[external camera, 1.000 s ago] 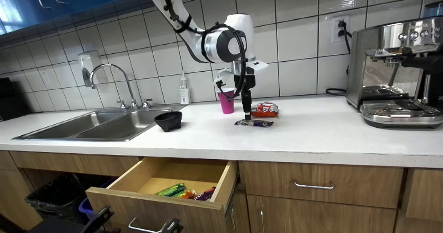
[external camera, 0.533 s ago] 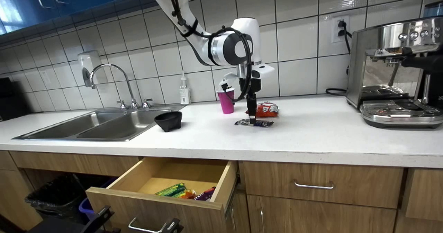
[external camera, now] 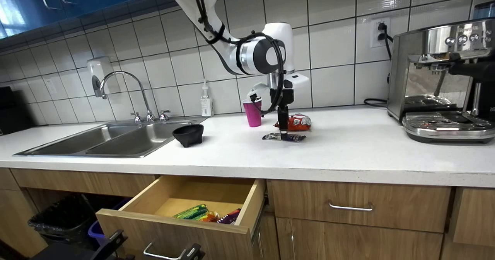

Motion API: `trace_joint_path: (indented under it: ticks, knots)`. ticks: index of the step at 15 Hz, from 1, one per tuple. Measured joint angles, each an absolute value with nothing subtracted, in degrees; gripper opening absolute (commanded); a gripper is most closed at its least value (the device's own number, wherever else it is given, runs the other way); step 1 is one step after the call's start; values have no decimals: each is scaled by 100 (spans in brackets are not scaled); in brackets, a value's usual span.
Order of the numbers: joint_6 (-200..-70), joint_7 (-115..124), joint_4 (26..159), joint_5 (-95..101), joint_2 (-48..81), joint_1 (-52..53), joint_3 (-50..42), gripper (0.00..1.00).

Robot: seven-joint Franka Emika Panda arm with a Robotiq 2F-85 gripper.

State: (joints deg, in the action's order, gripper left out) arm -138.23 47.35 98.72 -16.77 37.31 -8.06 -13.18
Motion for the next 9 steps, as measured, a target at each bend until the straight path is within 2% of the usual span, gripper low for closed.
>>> trace_joint_path:
  ticks: [9]
  knots:
    - [-13563, 4931, 9387, -1672, 4080, -806, -1318, 100]
